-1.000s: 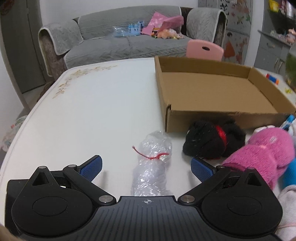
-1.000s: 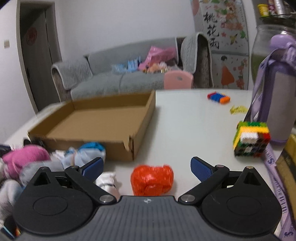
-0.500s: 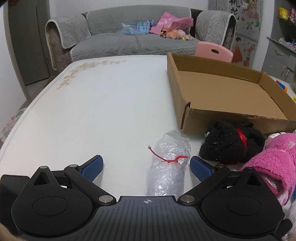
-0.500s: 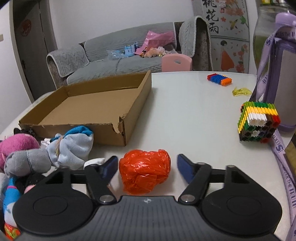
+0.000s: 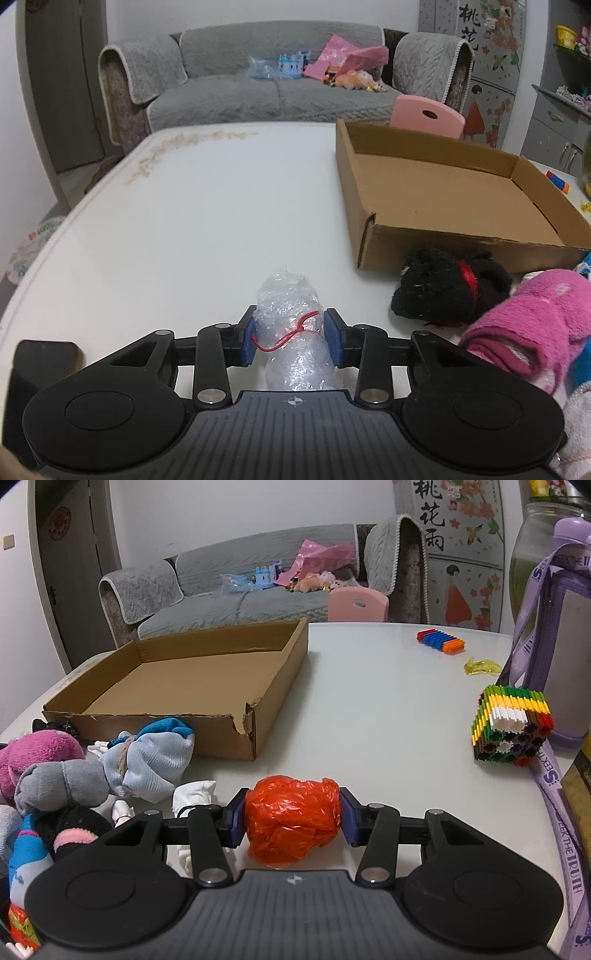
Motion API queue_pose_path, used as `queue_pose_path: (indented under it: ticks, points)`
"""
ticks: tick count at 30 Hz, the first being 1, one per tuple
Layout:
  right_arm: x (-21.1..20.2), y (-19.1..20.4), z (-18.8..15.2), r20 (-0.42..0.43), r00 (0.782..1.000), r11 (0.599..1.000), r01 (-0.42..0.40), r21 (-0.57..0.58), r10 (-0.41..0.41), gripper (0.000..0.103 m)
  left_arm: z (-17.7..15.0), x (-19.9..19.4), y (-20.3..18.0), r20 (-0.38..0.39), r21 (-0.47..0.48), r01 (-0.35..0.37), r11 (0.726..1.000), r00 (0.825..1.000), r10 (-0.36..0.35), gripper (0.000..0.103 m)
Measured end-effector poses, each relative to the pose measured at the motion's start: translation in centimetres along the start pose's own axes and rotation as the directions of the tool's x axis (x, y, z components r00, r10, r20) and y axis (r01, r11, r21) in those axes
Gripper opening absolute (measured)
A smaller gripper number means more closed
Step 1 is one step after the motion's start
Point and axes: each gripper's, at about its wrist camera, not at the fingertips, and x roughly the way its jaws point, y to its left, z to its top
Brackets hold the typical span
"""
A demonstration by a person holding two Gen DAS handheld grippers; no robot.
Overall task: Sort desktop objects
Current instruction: 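Carry both bundles over the cardboard box and open both tools to drop them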
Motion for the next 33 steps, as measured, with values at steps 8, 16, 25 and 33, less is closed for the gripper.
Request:
queue_pose_path:
  ticks: [8,16,25,33]
  points:
    - [-2.6,-0.7,1.1,0.098,0.993,0.996,-0.066,0.057,0.06,0.045,1.4,-3.5,-0.6,0.074,-0.007,0.052,0.999,0.996,-0.051,0.043]
    - [-4.7,-2.4,3.5,0.194,0.975,0.986,-0.128,0.106,0.106,0.045,4.3,-6.7,-1.0,0.115,0.061,0.066,0.996,0.991,-0.072,0.043]
    - [-4.2,-1.6,9.1,0.244,0.957,0.983,-0.175,0.056,0.157,0.045,10.6,-8.2,-2.0,0.173,0.126,0.046,0.991,0.983,-0.068,0.044]
    - [-0.3,2.3,15.4,0.203,0.95,0.971,-0.234,-0.042,0.238,0.045,16.3,-4.2,-5.5,0.136,0.162,0.123,0.979,0.98,-0.146,0.044]
